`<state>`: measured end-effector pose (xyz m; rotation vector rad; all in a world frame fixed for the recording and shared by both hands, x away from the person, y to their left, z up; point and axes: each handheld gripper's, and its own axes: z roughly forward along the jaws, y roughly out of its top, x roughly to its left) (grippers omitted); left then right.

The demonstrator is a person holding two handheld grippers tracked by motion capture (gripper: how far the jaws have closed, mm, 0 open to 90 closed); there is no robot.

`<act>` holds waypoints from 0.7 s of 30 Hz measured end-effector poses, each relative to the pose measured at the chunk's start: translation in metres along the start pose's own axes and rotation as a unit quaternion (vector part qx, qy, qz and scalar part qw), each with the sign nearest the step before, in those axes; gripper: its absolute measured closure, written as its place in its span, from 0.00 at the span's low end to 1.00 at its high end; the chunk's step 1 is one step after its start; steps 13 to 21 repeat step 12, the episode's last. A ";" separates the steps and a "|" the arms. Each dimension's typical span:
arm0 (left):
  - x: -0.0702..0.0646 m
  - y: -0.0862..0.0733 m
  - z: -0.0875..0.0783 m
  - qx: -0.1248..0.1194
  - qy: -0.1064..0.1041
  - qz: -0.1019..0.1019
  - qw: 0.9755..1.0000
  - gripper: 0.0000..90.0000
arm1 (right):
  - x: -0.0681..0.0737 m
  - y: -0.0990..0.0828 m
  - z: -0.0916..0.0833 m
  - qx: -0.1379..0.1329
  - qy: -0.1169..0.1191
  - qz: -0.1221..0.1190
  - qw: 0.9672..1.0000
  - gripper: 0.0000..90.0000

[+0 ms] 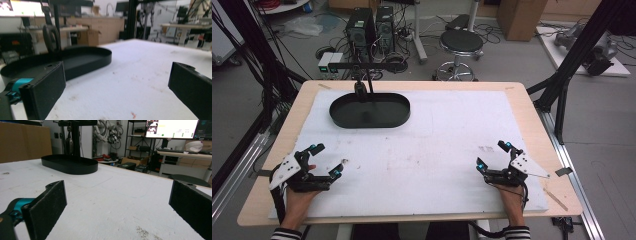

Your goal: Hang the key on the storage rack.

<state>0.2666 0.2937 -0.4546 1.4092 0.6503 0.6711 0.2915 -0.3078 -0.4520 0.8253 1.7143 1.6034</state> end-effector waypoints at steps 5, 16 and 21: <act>0.000 0.000 0.001 0.006 0.002 -0.001 1.000 0.02 | 0.000 0.000 0.000 0.000 0.000 -0.002 1.000 0.00; 0.001 -0.001 0.000 0.000 0.003 -0.007 1.000 0.02 | 0.001 0.000 0.000 0.002 -0.002 -0.003 1.000 0.00; 0.001 -0.001 0.000 0.000 0.003 -0.007 1.000 0.02 | 0.001 0.000 0.000 0.002 -0.002 -0.003 1.000 0.00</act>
